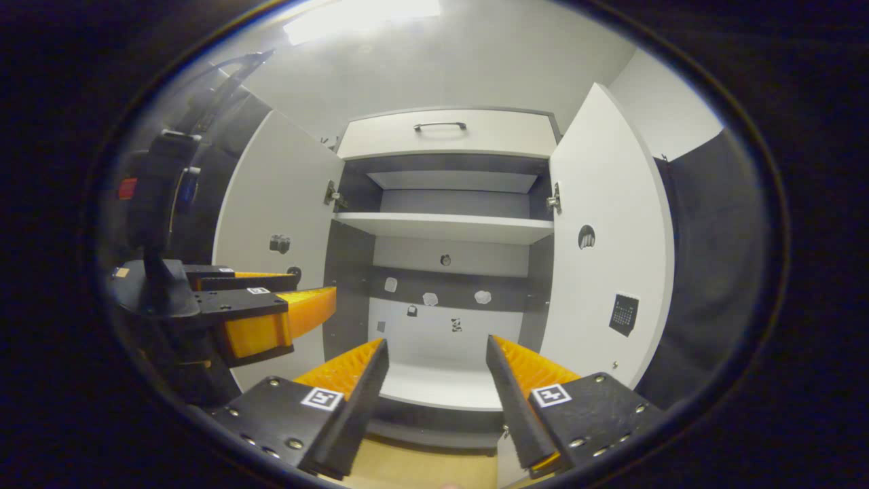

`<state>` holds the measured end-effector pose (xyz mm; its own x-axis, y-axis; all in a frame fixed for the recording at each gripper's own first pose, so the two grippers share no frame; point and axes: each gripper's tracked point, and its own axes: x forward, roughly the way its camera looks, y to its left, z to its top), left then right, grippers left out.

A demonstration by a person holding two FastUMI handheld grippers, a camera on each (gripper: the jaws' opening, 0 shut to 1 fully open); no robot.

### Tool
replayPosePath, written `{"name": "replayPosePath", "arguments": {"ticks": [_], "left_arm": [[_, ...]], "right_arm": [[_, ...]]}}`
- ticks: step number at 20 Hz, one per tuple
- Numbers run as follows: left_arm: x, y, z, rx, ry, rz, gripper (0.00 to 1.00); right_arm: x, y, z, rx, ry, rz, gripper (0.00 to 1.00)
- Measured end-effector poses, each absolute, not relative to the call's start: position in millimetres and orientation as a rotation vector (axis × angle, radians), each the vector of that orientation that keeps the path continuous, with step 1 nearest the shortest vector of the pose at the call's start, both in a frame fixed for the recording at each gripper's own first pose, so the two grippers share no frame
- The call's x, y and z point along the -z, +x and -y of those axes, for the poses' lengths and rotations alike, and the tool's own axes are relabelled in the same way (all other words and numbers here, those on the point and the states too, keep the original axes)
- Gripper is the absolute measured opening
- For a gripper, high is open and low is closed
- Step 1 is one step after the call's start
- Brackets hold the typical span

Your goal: Open the right door of the double-door shoe cabinet with the right hand, and open the left door with the left hand.

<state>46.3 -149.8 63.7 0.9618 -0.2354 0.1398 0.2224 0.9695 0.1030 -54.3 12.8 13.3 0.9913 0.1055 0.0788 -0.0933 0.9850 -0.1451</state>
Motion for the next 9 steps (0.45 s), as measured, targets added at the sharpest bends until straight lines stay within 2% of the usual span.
{"name": "replayPosePath", "arguments": {"ticks": [1,2,4,9], "left_arm": [[-64.0,47.6,149.6,0.228,0.089,0.154,0.86],[-64.0,47.5,150.6,0.227,0.088,0.153,1.00],[-62.0,48.8,151.9,0.230,0.081,0.150,0.96],[-57.6,55.2,149.2,0.231,0.088,0.140,0.97]], "right_arm": [[-12.5,-50.3,-11.0,-0.082,-0.142,0.086,0.93],[-13.7,-48.6,-10.3,-0.069,-0.141,0.089,0.97],[-14.4,-44.5,-12.2,-0.059,-0.122,0.087,0.98],[-13.9,-36.4,-11.0,-0.030,-0.077,0.070,0.97]]}}
